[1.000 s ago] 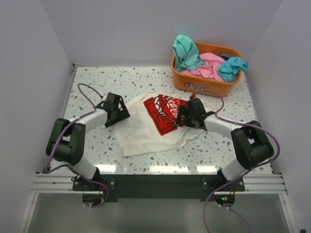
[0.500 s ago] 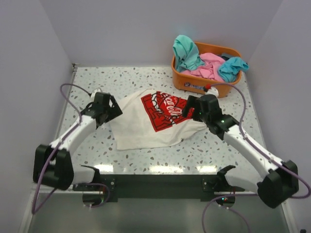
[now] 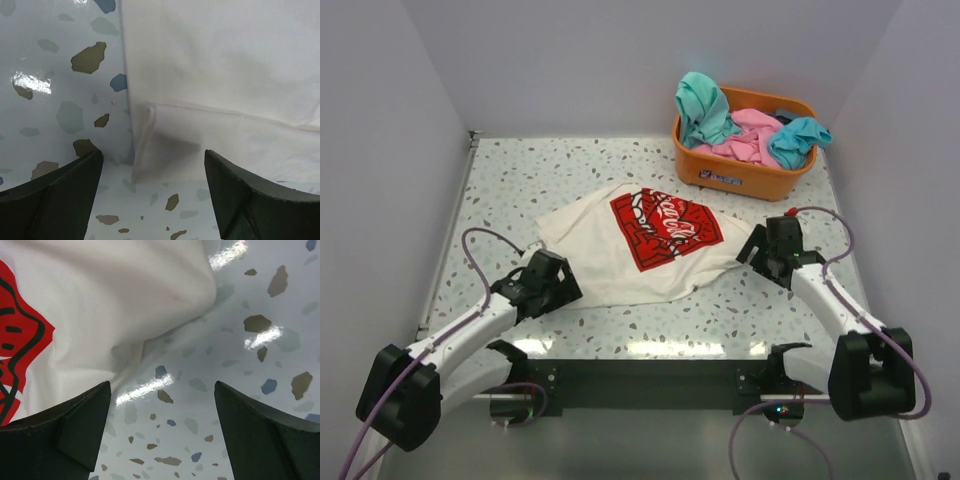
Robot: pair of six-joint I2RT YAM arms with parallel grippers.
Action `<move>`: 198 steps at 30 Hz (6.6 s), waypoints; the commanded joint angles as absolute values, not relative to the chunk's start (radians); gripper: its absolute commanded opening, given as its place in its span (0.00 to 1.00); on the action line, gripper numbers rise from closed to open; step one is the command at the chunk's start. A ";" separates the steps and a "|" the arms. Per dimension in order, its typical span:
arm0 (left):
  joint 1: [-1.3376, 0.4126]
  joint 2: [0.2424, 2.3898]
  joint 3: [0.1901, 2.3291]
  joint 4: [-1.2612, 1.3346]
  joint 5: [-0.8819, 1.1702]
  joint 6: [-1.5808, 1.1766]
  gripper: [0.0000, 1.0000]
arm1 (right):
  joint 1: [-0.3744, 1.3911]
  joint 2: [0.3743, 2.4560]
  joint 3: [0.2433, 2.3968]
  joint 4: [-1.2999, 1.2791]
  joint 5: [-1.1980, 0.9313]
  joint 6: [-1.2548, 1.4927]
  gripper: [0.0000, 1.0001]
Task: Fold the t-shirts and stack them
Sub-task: Flatten the tshirt out
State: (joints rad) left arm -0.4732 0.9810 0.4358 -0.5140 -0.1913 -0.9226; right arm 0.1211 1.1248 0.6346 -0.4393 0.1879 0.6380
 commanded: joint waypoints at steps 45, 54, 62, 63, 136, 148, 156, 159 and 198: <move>-0.512 0.571 1.402 -0.626 -0.363 -0.730 0.00 | 0.107 0.830 1.855 -0.970 -0.031 0.411 0.00; -0.511 0.835 1.231 -0.652 -0.806 -0.810 0.00 | 0.107 1.054 1.456 -0.542 -0.213 0.482 0.00; -0.160 1.264 1.169 -0.439 -0.482 -0.700 0.67 | 0.233 1.425 1.353 -0.415 -0.095 0.440 0.42; -0.140 1.343 1.230 -0.468 -0.456 -0.692 0.99 | 0.250 1.443 1.405 -0.478 -0.075 0.439 0.64; -0.190 0.972 0.423 -0.454 -0.104 -0.942 0.81 | 0.336 0.713 0.577 -0.764 0.161 0.705 0.99; -0.198 1.176 0.408 -0.302 -0.129 -0.936 0.17 | 0.334 0.663 0.520 -0.871 0.109 0.844 0.99; -0.198 1.108 0.433 -0.325 -0.183 -0.875 0.00 | 0.333 0.615 0.496 -0.994 0.182 0.974 0.99; -0.196 1.057 0.434 -0.363 -0.209 -0.862 0.00 | 0.333 0.609 0.474 -0.971 0.216 1.005 0.98; -0.198 0.971 0.454 -0.403 -0.181 -0.830 0.00 | 0.334 0.692 0.328 -0.761 -0.083 0.999 0.26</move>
